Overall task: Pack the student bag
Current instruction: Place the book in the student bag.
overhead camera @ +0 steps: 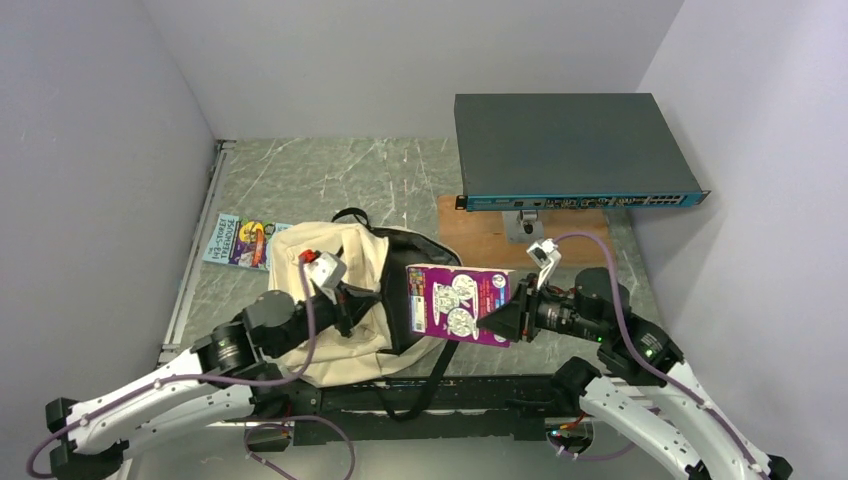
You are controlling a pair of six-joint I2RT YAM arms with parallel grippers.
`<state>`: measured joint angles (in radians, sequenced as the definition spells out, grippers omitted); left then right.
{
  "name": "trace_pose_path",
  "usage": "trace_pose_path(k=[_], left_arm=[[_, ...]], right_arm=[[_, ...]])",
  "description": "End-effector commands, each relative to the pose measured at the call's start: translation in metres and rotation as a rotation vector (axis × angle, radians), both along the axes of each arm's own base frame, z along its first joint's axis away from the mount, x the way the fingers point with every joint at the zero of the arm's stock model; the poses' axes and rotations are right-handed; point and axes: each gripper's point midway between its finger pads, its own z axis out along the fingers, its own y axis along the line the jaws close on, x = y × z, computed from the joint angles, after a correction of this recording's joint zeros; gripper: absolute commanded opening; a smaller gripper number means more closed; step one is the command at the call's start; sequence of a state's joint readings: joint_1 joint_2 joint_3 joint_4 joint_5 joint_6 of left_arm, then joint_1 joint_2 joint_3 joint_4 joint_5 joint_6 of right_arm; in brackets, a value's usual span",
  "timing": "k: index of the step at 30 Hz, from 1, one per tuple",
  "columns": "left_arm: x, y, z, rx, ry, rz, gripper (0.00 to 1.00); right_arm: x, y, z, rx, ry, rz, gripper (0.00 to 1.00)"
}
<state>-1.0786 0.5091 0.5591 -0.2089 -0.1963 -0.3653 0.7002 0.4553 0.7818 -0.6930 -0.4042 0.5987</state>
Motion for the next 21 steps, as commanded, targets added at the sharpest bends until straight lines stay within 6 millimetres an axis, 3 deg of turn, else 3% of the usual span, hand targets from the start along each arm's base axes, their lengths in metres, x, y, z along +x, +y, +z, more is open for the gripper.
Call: trace_pose_path(k=[1, 6, 12, 21], left_arm=[[-0.031, -0.003, 0.04, -0.103, -0.133, -0.185, 0.0], [-0.035, 0.001, 0.052, -0.132, -0.168, -0.2, 0.0], [-0.034, -0.009, 0.058, -0.096, -0.152, -0.223, 0.0], [-0.032, -0.019, 0.052, -0.107, -0.092, -0.225, 0.0]], right_arm=[[0.003, 0.027, 0.035, 0.251, 0.036, 0.031, 0.0], [0.017, 0.035, 0.016, 0.288, 0.146, -0.041, 0.0], [0.022, 0.055, -0.009, 0.329, 0.276, -0.017, 0.0], [0.039, 0.084, -0.013, 0.47, 0.26, -0.064, 0.0]])
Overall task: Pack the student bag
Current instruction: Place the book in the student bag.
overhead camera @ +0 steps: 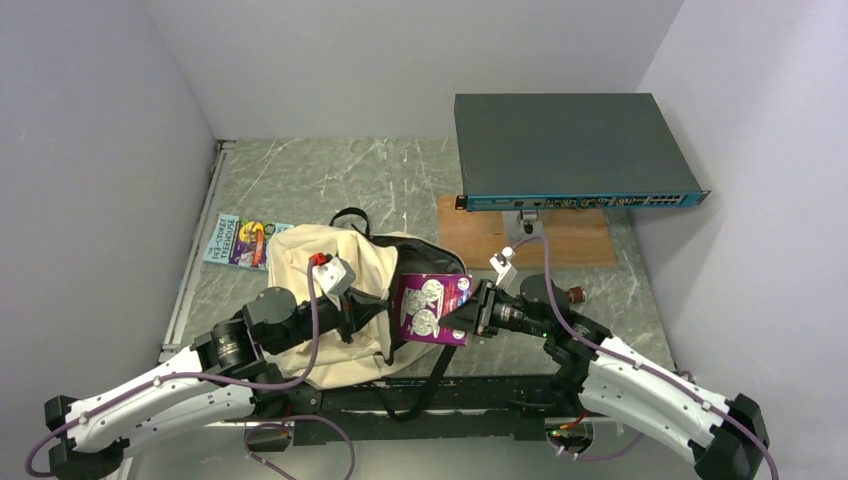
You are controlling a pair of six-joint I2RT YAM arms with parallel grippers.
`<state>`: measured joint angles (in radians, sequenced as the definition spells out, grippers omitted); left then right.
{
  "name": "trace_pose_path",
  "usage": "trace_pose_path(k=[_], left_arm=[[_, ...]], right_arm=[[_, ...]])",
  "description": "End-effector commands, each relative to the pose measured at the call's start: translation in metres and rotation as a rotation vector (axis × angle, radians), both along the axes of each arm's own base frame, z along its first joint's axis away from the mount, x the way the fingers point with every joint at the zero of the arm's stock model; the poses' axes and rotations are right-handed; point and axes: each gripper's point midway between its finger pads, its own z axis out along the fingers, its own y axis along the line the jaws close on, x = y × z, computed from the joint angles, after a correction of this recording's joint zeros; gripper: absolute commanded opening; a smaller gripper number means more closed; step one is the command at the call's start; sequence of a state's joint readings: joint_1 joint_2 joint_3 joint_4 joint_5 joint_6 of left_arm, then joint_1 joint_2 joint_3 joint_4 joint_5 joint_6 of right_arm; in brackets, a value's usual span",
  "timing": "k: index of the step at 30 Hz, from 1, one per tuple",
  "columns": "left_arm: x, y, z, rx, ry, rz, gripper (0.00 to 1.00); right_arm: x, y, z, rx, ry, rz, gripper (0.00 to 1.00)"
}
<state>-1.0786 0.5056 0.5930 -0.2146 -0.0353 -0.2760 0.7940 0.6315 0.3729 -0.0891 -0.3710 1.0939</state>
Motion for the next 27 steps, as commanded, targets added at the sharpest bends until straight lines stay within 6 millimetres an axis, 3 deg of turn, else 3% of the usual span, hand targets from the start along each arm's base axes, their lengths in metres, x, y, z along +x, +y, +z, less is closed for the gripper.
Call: trace_pose_path(k=[1, 7, 12, 14, 16, 22, 27], left_arm=[[-0.01, -0.008, 0.036, -0.122, 0.0, -0.049, 0.0], [-0.01, -0.009, 0.032, -0.127, 0.063, -0.037, 0.0], [-0.012, -0.012, 0.035, -0.139, 0.093, -0.043, 0.0], [-0.01, -0.006, 0.036, -0.118, 0.111, -0.016, 0.0], [-0.004, 0.007, 0.042, -0.104, 0.121, 0.053, 0.0], [-0.003, 0.041, 0.061, -0.09, 0.098, 0.15, 0.0], [0.0, 0.04, 0.068, -0.1, 0.078, 0.151, 0.0]], right_arm=[[0.014, 0.026, 0.072, 0.304, -0.174, -0.039, 0.0], [0.019, 0.053, 0.067, 0.379, -0.177, -0.002, 0.0], [0.024, 0.082, 0.081, 0.435, -0.203, 0.083, 0.0], [0.033, 0.083, 0.078, 0.421, -0.206, 0.044, 0.0], [0.051, 0.079, 0.063, 0.343, -0.18, -0.042, 0.0], [0.066, 0.083, 0.059, 0.336, -0.183, -0.07, 0.0], [0.07, 0.1, 0.059, 0.323, -0.204, -0.03, 0.0]])
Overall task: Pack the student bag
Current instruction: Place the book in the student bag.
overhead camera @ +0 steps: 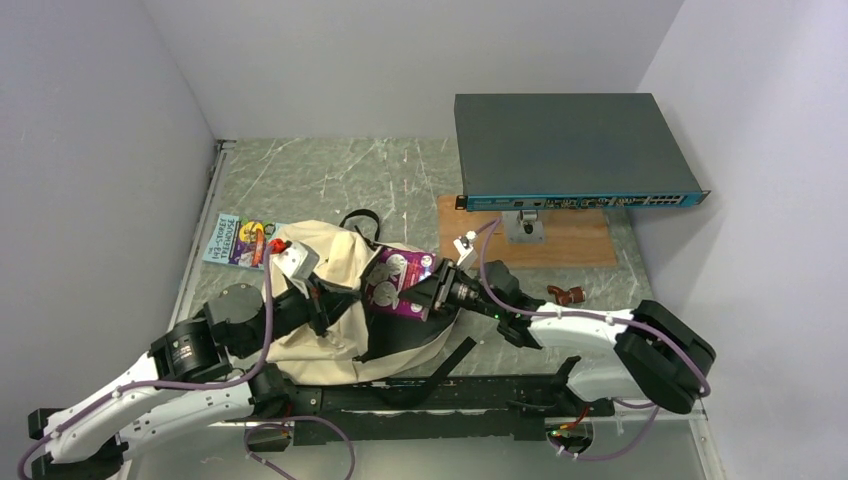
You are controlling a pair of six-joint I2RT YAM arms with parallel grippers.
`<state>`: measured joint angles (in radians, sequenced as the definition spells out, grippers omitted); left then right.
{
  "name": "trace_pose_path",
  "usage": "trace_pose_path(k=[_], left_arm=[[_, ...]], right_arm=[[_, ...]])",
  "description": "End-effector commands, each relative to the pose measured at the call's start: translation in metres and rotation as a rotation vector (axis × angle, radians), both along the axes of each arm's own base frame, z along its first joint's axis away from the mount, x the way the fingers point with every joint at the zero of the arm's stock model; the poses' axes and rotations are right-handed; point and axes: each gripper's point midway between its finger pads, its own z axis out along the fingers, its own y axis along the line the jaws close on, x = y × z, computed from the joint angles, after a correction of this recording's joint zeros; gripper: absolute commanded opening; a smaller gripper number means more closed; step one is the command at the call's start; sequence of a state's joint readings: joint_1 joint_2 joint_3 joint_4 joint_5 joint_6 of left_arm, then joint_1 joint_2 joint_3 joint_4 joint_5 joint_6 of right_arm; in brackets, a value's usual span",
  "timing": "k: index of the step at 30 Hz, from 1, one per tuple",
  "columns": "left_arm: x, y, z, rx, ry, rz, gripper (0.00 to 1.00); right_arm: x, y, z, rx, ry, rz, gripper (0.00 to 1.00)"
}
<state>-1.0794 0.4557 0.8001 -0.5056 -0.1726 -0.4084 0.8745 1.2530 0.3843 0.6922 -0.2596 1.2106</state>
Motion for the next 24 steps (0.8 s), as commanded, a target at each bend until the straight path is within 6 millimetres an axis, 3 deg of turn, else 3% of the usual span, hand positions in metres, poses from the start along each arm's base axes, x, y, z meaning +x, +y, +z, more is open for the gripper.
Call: trace_pose_path(k=[1, 5, 8, 9, 11, 12, 15, 19, 20, 24], left_arm=[[0.001, -0.005, 0.031, -0.07, -0.039, -0.004, 0.0], [0.001, -0.026, 0.039, -0.085, -0.045, -0.063, 0.0], [0.001, -0.038, 0.042, -0.061, -0.033, -0.095, 0.0], [0.001, -0.04, 0.042, -0.053, -0.03, -0.1, 0.0], [0.003, -0.041, 0.04, -0.043, -0.024, -0.098, 0.0], [0.004, -0.041, 0.038, -0.041, -0.021, -0.09, 0.0], [0.004, -0.036, 0.033, -0.046, -0.009, -0.07, 0.0], [0.004, -0.029, 0.026, -0.059, -0.003, -0.048, 0.0], [0.004, -0.027, 0.025, -0.058, -0.002, -0.042, 0.0], [0.004, -0.023, 0.021, -0.04, 0.002, -0.031, 0.0]], right_arm=[[0.009, 0.029, 0.071, 0.162, -0.189, 0.038, 0.0], [-0.004, 0.062, 0.08, 0.189, -0.207, 0.084, 0.0], [-0.006, 0.085, 0.064, 0.16, -0.234, 0.052, 0.0], [-0.003, 0.089, 0.046, 0.135, -0.235, 0.022, 0.03], [-0.001, 0.096, 0.021, 0.141, -0.191, -0.002, 0.26], [-0.001, 0.096, 0.014, 0.155, -0.168, 0.005, 0.32], [-0.004, 0.084, -0.003, 0.101, -0.14, -0.003, 0.52], [-0.008, 0.059, -0.026, -0.124, -0.177, 0.03, 0.74], [-0.01, 0.05, -0.041, -0.214, -0.171, 0.044, 0.77], [-0.023, 0.022, -0.064, -0.286, -0.155, 0.057, 0.82]])
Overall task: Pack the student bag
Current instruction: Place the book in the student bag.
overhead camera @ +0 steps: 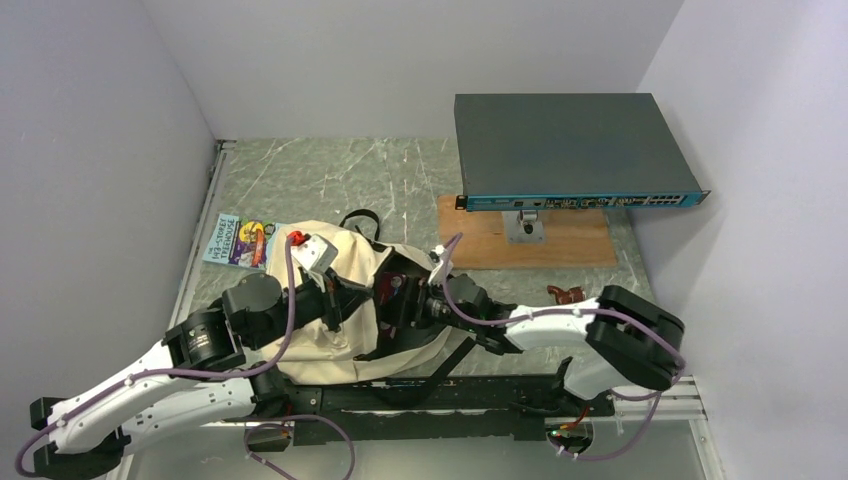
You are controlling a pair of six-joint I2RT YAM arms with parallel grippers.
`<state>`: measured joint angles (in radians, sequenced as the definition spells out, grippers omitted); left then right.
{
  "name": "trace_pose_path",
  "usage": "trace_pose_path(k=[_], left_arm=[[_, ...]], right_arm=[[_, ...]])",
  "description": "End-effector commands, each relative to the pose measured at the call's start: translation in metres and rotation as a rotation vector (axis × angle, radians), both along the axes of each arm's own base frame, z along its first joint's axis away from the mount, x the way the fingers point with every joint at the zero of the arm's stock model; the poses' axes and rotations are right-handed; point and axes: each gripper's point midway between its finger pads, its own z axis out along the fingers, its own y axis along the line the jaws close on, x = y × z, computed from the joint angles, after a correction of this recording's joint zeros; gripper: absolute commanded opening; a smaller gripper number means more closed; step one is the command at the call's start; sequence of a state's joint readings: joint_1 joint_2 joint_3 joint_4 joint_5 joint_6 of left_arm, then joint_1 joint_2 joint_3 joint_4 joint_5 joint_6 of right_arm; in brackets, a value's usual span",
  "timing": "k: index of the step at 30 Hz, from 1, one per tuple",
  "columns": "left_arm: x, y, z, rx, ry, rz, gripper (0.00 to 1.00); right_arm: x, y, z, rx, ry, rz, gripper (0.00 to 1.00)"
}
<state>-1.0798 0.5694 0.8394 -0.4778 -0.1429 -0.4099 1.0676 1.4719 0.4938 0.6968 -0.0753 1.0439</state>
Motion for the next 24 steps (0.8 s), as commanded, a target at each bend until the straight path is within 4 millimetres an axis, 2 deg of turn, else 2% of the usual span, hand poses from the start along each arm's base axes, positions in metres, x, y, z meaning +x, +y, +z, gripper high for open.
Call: trace_pose_path(k=[1, 6, 7, 9, 13, 15, 16, 19, 21, 24], left_arm=[[-0.001, -0.002, 0.021, -0.072, -0.022, -0.002, 0.0], [0.001, -0.005, 0.017, -0.049, -0.015, -0.001, 0.0], [0.001, -0.007, 0.017, -0.047, -0.012, -0.005, 0.0], [0.001, -0.01, 0.016, -0.044, -0.005, -0.014, 0.0], [0.001, -0.017, 0.015, -0.048, 0.01, -0.027, 0.0], [0.001, -0.019, 0.015, -0.057, 0.017, -0.028, 0.0], [0.001, -0.02, 0.014, -0.061, 0.022, -0.03, 0.0], [0.001, -0.022, 0.01, -0.063, 0.038, -0.027, 0.0], [0.001, -0.023, 0.005, -0.065, 0.052, -0.02, 0.0], [0.003, -0.03, -0.008, -0.077, 0.088, -0.018, 0.0]], right_arm=[[-0.007, -0.029, -0.019, -0.1, -0.036, 0.001, 0.82], [-0.005, -0.033, -0.015, -0.084, -0.054, -0.018, 0.72], [-0.004, -0.029, -0.014, -0.085, -0.064, -0.011, 0.64], [-0.002, -0.016, -0.007, -0.062, -0.086, 0.022, 0.47], [0.006, 0.019, 0.011, 0.024, -0.125, 0.079, 0.3], [0.008, 0.033, 0.022, 0.069, -0.141, 0.098, 0.19], [0.009, 0.037, 0.027, 0.087, -0.155, 0.098, 0.16], [0.008, 0.034, 0.03, 0.073, -0.165, 0.083, 0.14], [0.004, 0.019, 0.024, 0.042, -0.161, 0.063, 0.18], [-0.003, -0.016, 0.002, -0.079, -0.145, 0.028, 0.26]])
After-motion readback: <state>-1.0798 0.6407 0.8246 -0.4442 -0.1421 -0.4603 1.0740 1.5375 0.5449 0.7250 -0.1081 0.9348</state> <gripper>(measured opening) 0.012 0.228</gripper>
